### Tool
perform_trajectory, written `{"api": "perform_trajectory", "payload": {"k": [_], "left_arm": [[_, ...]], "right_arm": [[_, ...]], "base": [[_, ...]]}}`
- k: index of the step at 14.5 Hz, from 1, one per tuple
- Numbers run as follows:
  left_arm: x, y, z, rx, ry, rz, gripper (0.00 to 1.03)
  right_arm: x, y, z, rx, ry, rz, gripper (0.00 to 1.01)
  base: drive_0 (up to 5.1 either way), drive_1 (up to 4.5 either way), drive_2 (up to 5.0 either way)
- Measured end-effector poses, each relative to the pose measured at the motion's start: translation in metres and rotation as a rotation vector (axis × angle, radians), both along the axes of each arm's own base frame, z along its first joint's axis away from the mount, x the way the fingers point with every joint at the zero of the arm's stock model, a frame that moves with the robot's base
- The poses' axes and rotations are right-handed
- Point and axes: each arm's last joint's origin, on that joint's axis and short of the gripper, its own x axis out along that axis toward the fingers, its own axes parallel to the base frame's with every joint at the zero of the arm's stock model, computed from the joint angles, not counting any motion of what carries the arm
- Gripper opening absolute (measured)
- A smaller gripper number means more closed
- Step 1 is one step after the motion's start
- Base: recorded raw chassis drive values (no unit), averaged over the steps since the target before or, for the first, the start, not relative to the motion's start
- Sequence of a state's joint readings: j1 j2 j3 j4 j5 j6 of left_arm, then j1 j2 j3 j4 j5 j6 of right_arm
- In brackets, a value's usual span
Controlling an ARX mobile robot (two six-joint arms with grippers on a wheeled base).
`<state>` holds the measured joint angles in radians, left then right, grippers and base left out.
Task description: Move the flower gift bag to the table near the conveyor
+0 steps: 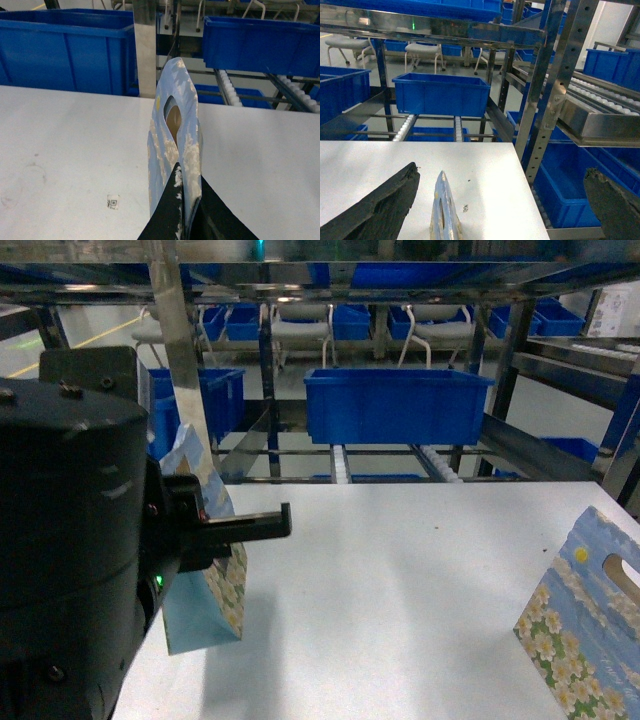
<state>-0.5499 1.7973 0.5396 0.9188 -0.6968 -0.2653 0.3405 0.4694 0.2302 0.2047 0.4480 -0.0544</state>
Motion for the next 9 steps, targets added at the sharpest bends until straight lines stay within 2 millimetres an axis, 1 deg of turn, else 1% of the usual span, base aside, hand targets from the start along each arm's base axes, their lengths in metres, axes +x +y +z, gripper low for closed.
{"api": "perform_trajectory", "payload": {"k": [1,5,6,9], "left_arm": [[-0.005,-0.002,-0.007,-0.005,0.017,-0.006,0.02],[-0.014,0.004,-0.028,-0.037,0.040,0.031,0.02],[-0.014,0.003,-0.032,-0.046,0.049,0.030,0.02],[-0.019,-0.002,-0.035,-0.067,0.069,-0.009,0.02]], "right_arm": [[0.000,0.000,0.000,0.000,0.000,0.000,0.98],[0.000,0.000,0.000,0.000,0.000,0.000,0.98],[0.000,0.000,0.000,0.000,0.000,0.000,0.98],[0.000,0.000,0.000,0.000,0.000,0.000,0.98]], "base": [[0.0,0.00,0.0],[0.0,0.00,0.0],[0.0,0.00,0.0],[0.0,0.00,0.0]]}}
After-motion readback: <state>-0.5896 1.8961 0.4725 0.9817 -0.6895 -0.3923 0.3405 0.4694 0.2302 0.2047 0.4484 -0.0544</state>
